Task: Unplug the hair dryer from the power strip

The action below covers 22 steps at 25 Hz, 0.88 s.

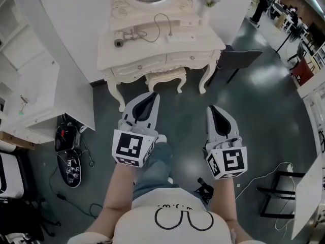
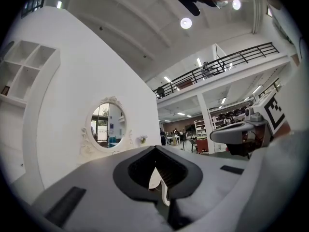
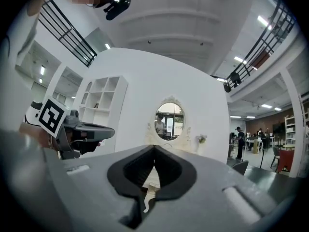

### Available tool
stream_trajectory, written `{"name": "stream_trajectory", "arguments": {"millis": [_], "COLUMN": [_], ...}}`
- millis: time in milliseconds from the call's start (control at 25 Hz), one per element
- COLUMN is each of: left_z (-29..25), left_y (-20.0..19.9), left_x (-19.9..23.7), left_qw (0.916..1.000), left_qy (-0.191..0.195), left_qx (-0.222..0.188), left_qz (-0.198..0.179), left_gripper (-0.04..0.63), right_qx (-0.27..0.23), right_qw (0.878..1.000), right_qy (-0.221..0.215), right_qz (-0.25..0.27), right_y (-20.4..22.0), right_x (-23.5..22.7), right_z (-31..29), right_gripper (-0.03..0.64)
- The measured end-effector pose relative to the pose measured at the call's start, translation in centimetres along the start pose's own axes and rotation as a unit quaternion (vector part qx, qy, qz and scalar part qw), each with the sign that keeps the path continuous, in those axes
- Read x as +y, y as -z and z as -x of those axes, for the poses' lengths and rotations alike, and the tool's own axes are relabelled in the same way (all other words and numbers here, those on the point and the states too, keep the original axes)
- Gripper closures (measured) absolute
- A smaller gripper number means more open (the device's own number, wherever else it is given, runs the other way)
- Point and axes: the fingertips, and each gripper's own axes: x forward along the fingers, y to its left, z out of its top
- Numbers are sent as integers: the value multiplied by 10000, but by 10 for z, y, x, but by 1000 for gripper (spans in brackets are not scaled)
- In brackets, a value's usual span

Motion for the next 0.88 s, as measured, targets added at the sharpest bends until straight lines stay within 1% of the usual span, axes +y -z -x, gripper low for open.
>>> {"name": "stream_trajectory", "arguments": {"millis": [120, 240, 440, 600, 760, 880], "left_z": [-41, -91, -172, -230, -277, -302], "left_y": [11, 20, 27, 38, 48, 55], "left_x": [18, 41, 93, 134, 172, 194], "left_qw": [9999, 9999, 10000, 9998, 9996, 9993], "left_qy": [60, 60, 64, 110, 107, 40], "left_qx": [41, 86, 64, 135, 209, 225], "left_qz": [118, 98, 7, 123, 145, 283], "left_gripper": [597, 597, 597, 597, 597, 597], "right_qx": [53, 130, 199, 310, 366, 449], "right_qw": [10000, 9999, 9998, 9994, 9991, 9984], "right_qy": [1, -27, -56, -123, -203, -300], "right_qz": [18, 14, 0, 32, 121, 139], "right_y": [5, 11, 16, 20, 22, 30], "right_x": [-20, -43, -78, -100, -113, -120], "right_z": [-35, -80, -170, -241, -304, -337], "right_gripper": [615, 615, 615, 615, 615, 615]}}
